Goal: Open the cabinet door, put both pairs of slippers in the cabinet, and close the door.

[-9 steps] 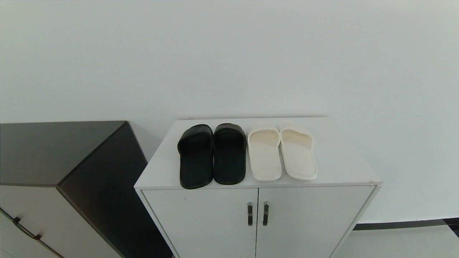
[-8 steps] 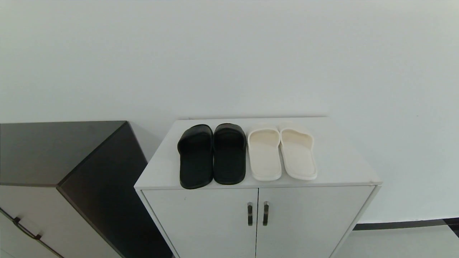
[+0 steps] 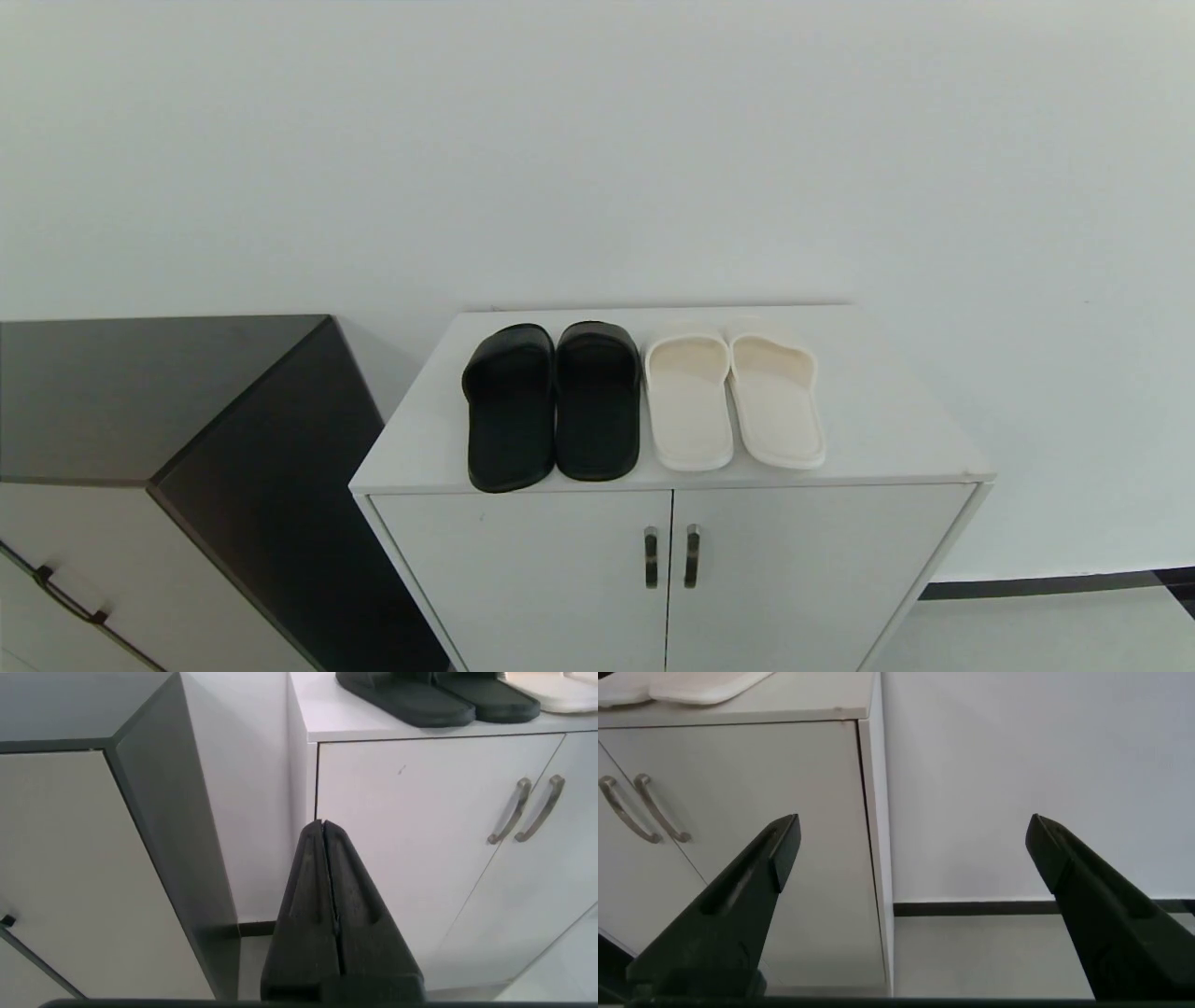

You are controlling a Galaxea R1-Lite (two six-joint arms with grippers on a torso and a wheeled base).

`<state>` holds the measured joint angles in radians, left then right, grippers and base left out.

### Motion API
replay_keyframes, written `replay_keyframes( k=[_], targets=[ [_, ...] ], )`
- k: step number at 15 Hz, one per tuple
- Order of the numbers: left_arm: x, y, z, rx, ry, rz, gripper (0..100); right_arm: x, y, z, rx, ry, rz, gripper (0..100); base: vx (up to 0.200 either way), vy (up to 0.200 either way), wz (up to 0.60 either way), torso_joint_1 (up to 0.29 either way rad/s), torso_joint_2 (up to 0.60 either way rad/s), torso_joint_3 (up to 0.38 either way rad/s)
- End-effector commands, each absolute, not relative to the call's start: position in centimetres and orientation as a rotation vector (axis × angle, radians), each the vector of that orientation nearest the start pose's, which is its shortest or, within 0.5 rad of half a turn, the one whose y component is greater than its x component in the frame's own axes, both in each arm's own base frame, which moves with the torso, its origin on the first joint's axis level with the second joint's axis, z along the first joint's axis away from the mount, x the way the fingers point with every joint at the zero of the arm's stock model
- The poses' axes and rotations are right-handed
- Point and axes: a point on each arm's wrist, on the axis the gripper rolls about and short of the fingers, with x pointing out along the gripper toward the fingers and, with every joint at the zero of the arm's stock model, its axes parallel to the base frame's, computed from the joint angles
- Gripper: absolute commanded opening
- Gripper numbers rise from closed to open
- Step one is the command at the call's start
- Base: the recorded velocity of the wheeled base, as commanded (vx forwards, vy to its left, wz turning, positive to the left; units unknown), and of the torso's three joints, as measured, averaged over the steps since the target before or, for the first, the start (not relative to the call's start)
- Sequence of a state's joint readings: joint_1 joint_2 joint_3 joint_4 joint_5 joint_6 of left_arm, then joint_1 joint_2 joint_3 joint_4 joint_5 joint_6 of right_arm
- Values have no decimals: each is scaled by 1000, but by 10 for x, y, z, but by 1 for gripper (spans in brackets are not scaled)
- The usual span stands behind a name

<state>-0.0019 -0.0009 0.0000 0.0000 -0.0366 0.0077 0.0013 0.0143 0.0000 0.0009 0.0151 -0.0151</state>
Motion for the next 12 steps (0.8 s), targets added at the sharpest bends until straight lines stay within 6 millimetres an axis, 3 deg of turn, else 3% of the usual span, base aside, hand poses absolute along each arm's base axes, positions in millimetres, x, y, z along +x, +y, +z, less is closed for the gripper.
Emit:
replay_keyframes(
  k=[1,2,3,4,5,7,9,10,12],
  targets=[
    [-23,-1,75,9,0,-38,0,-20,0,76,-12,31,19,100,0,0,0,0,0,0],
    [-23,-1,75,9,0,-40,0,-22,0,78,-18,6,23,100,0,0,0,0,0,0],
    [-23,-1,75,24,3,-45,0,-28,0,140,57,-102,37,100,0,0,0,0,0,0],
    [-23,-1,75,41,-1,-49,0,-25,1,176,98,-124,46,100,0,0,0,0,0,0],
    [-23,-1,76,41,0,-52,0,-10,2,189,27,-56,85,100,0,0,0,0,0,0],
    [-23,-1,75,41,2,-51,0,32,5,183,-15,163,194,100,0,0,0,0,0,0],
    [-23,-1,75,41,0,-52,0,61,10,190,-2,239,284,100,0,0,0,0,0,0],
    [-23,-1,76,41,0,-51,0,83,22,199,68,261,380,100,0,0,0,0,0,0],
    [-23,-1,75,40,2,-51,0,101,46,209,116,302,465,100,0,0,0,0,0,0]
  ],
)
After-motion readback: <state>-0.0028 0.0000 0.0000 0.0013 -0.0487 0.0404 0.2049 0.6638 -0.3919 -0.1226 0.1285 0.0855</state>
